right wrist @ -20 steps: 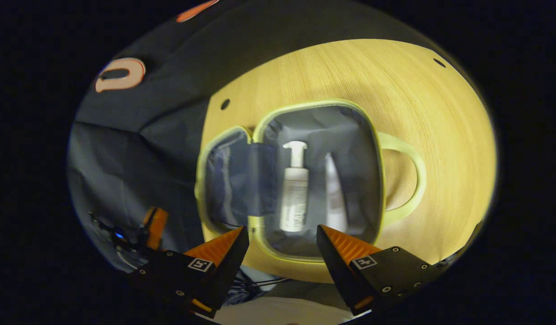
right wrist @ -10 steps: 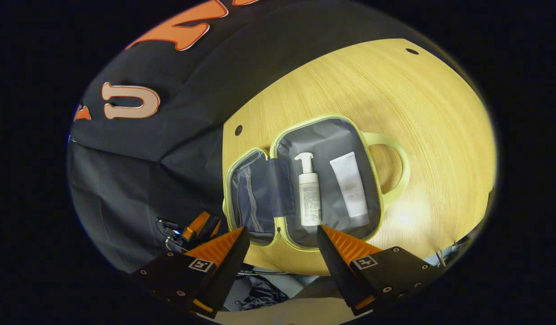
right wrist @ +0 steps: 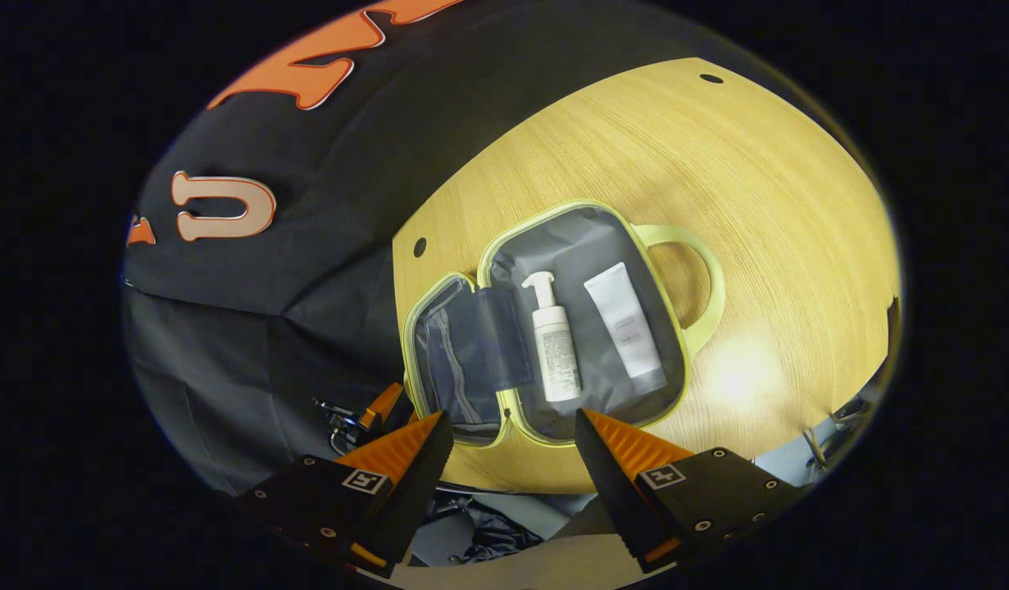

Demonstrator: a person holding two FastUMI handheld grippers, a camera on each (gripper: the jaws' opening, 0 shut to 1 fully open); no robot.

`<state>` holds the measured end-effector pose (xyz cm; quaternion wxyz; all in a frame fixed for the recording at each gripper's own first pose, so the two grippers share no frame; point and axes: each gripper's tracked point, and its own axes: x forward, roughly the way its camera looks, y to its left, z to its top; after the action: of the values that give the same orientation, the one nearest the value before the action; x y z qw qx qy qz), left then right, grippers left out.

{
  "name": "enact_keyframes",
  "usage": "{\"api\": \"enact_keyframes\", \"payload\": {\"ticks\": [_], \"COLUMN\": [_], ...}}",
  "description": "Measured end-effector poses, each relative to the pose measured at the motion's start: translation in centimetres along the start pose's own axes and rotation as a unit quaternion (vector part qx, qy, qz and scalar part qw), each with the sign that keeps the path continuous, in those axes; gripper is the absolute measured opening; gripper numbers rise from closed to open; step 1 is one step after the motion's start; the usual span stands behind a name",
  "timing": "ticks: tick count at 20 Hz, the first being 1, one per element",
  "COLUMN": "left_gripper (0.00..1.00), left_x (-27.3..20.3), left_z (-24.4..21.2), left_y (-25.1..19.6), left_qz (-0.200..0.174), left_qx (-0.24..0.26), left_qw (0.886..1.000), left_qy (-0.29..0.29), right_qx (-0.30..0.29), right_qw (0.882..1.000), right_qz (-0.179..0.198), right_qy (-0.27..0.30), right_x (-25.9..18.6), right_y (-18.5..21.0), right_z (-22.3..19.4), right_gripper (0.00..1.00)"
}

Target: First open the suitcase, pack the skin care products into it, and then close the suitcase.

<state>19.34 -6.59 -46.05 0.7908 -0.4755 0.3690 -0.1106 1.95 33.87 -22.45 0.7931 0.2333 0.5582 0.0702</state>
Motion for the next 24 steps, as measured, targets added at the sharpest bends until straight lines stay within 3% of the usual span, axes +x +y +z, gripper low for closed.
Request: {"api": "enact_keyframes", "payload": {"ticks": [3,7,13,17,24], "left_gripper": [0.44,0.12,0.13,0.13,0.13], "left_x": [0.9,2.0,-1.9,-4.8,-8.0], "left_z": [-0.2,-0.2,0.3,2.0,-0.1], "left_y": [0.5,-1.2,-6.6,-12.4,-25.7], "left_qz": [0.010,0.021,0.062,0.038,0.019], "left_qx": [0.001,0.013,0.133,0.150,0.218], "left_qw": [1.000,1.000,0.989,0.988,0.975], "left_qy": [0.010,0.010,0.011,-0.012,-0.031], "right_qx": [0.006,0.010,0.017,0.025,0.032], "right_qw": [1.000,1.000,1.000,0.999,0.997], "right_qz": [0.000,0.001,0.015,0.027,0.061], "right_qy": [0.002,0.001,-0.009,-0.017,-0.024], "right_x": [0.2,0.4,-0.3,-1.4,-4.0], "right_y": [0.4,0.5,0.1,-1.2,-5.0], "right_z": [0.0,0.0,0.9,2.1,4.8], "right_gripper": [0.96,0.96,0.96,0.96,0.96]}}
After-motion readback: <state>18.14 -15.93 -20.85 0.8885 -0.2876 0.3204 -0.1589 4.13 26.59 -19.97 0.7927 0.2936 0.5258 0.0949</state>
